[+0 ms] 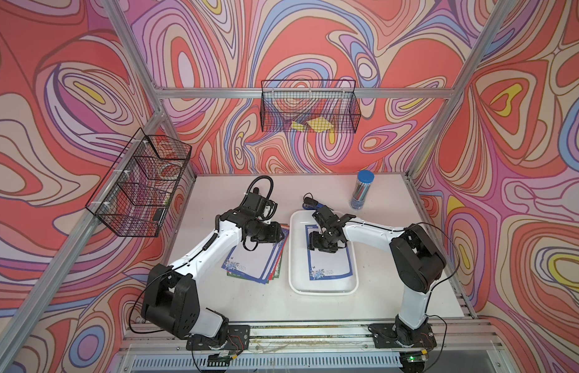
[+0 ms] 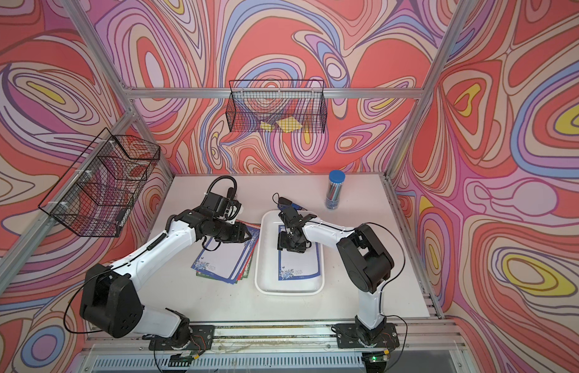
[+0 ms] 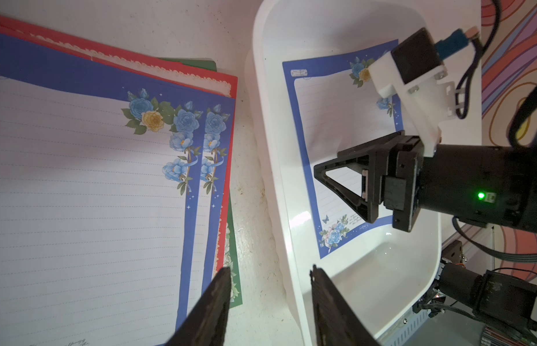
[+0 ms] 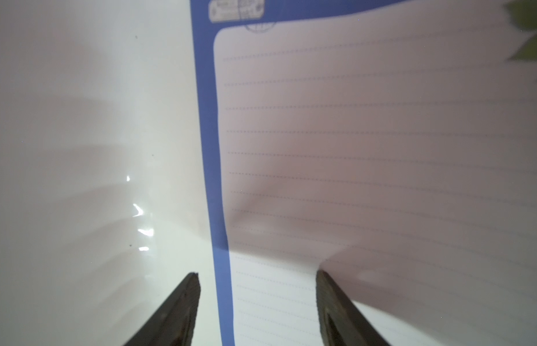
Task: Take out the stationery paper from the storage box
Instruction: Pick up the stationery paper from the storage box.
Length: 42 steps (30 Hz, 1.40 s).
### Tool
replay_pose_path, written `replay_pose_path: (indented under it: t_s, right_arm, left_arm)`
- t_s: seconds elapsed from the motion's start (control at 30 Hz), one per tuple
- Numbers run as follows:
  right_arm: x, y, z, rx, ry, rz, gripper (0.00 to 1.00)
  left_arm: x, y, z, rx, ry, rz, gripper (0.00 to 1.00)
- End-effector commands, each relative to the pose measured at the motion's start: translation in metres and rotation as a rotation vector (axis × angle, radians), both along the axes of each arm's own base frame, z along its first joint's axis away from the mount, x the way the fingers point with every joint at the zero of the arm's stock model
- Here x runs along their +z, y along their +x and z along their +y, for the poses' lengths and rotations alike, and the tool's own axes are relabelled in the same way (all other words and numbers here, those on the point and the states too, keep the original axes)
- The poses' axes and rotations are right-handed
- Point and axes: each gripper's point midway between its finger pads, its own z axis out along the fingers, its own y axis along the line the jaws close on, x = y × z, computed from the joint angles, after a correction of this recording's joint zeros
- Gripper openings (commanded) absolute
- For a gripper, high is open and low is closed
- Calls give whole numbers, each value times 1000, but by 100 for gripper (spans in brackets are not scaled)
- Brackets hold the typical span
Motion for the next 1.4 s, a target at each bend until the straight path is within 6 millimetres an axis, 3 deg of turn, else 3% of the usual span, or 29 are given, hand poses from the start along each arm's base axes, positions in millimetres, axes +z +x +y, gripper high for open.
replay_pose_path:
  t_s: [0.0, 0.3, 0.4, 0.57, 0.7, 0.97, 1.17, 1.37]
  right_arm:
    - [-2, 4, 17, 10, 55, 12, 65]
    - [30, 19, 33, 35, 94, -59, 64]
    - [43, 21, 20, 23, 35, -100, 65]
    - [61, 19, -30, -49, -169, -176, 74]
    - [51, 12, -41, -26, -233, -155, 76]
    - [14, 2, -19, -7, -147, -55, 73]
    - [5, -3, 14, 34, -83, -32, 71]
    - [7, -6, 54, 81, -12, -46, 71]
  left_arm:
    - [4, 1, 2, -12, 22, 3, 48]
    - [5, 2, 0, -12, 17, 7, 48]
    - [4, 2, -1, -3, 8, 13, 48]
    - [1, 7, -7, 11, -21, 26, 48]
    - [-2, 13, -10, 19, -24, 36, 48]
    - [-7, 9, -14, 27, -54, 69, 48]
    - [-8, 1, -12, 22, -56, 83, 48]
    - [-20, -7, -11, 27, -59, 118, 48]
